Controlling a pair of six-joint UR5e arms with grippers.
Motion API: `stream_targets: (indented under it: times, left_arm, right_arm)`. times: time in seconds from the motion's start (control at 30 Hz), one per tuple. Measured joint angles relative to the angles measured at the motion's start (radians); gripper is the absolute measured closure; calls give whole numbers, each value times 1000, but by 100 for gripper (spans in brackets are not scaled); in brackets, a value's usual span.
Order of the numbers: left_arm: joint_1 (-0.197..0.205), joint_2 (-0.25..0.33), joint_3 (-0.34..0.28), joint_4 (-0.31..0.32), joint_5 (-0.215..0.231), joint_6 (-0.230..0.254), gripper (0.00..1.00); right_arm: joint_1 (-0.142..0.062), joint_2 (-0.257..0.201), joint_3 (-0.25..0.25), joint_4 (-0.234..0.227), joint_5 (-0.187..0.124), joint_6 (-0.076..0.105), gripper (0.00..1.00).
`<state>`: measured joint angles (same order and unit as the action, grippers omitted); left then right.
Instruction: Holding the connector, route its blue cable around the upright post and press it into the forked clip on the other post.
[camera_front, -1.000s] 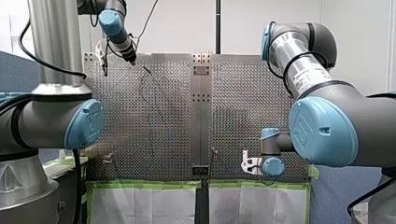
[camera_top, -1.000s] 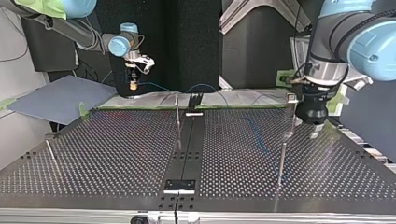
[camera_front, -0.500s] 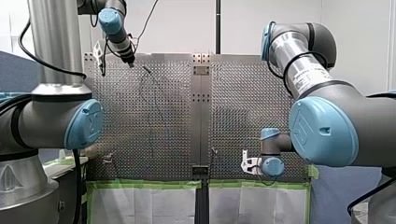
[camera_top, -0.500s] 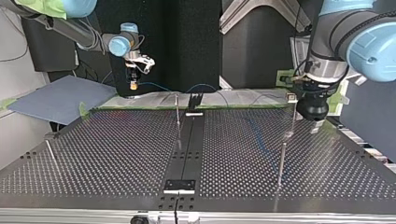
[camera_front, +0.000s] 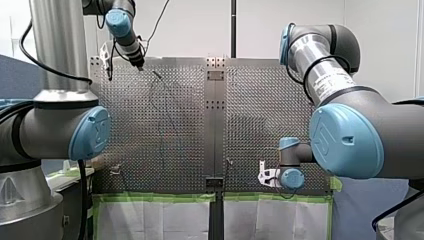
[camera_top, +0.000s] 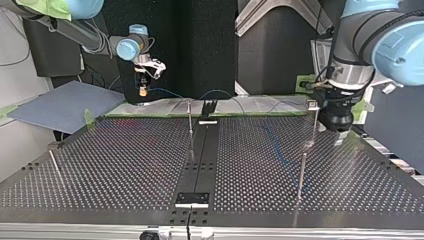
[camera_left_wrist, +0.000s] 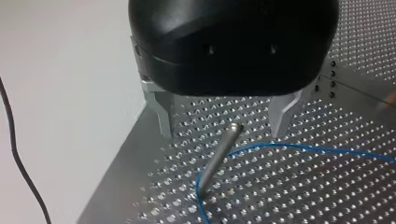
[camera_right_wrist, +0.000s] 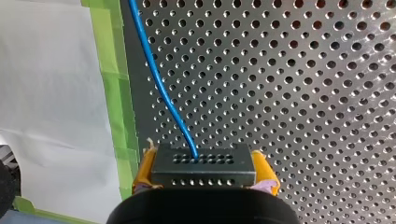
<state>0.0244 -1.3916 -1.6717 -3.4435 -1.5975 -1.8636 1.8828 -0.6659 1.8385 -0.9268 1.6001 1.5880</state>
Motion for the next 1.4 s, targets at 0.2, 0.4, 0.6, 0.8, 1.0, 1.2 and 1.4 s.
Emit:
stream_targets:
  times: [0.2, 0.4, 0.6, 0.8, 1.0, 1.2, 1.4]
  left_arm:
    - [-14, 14, 0, 48, 0, 48, 1]
    - [-41, 29, -33, 102, 7, 102, 1]
    - [-67, 23, -84, 155, 42, 155, 1]
    - [-99, -7, -132, 203, 51, 203, 1]
    - [-125, -17, -168, 256, 46, 256, 1]
    - [-151, -48, -173, 306, 36, 306, 1]
    - [-182, -95, -173, 354, 27, 355, 1]
  right_arm:
    - [0, 0, 0, 0, 0, 0, 100]
    - [0, 0, 0, 1, 0, 0, 100]
    - [0, 0, 0, 3, 0, 0, 100]
    - [0, 0, 0, 3, 0, 0, 100]
    - [0, 0, 0, 3, 0, 0, 100]
    - [3, -1, 0, 4, 0, 0, 100]
    - [5, 0, 0, 7, 0, 0, 100]
